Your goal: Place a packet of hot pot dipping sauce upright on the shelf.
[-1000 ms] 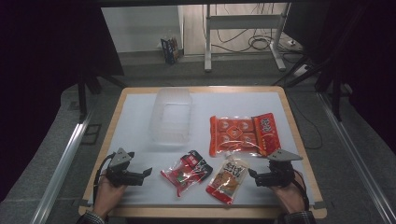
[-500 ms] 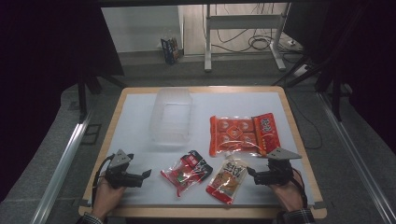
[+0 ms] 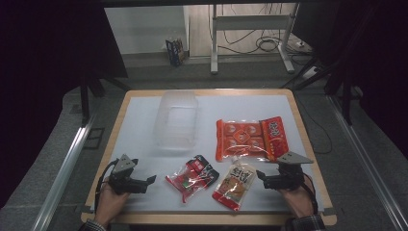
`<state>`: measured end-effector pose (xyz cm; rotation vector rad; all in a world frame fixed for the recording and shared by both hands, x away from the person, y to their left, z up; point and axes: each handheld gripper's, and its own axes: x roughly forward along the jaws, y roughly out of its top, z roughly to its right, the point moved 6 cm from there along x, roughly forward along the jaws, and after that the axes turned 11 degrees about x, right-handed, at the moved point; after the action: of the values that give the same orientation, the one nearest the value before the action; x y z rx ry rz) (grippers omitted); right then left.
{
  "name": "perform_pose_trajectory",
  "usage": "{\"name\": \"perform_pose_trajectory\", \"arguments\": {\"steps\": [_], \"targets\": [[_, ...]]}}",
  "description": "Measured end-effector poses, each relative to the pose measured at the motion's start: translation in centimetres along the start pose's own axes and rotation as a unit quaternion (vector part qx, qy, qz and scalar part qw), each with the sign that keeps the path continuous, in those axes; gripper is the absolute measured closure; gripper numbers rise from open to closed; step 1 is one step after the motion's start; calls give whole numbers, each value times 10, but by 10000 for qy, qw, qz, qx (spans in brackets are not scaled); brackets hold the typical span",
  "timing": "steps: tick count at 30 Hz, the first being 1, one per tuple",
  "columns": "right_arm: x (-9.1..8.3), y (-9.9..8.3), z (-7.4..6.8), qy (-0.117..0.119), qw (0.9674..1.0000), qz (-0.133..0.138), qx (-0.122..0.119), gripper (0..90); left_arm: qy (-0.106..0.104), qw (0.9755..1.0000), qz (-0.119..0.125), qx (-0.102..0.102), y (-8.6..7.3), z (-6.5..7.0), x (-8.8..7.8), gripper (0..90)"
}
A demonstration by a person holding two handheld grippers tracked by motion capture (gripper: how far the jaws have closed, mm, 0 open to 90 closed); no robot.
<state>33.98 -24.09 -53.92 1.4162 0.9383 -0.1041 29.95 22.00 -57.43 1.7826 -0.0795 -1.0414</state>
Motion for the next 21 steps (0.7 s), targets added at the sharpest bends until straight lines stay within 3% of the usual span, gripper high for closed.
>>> {"name": "perform_pose_trajectory", "arguments": {"steps": [9, 10, 15, 21], "targets": [[-4, 6, 16, -367, 9992, 150, -2, 18, 4, 10000, -31, 1, -1, 0, 1, 29], [-5, 7, 23, -542, 9983, 192, 40, 18, -5, 10000, -33, -1, -1, 0, 1, 28], [-8, 8, 40, -904, 9953, 255, 243, 17, -21, 10000, -31, -49, -2, -1, 1, 28], [-6, 9, 50, -935, 9936, 280, 561, 15, -18, 10000, -57, -9, -2, -1, 2, 28]]}}
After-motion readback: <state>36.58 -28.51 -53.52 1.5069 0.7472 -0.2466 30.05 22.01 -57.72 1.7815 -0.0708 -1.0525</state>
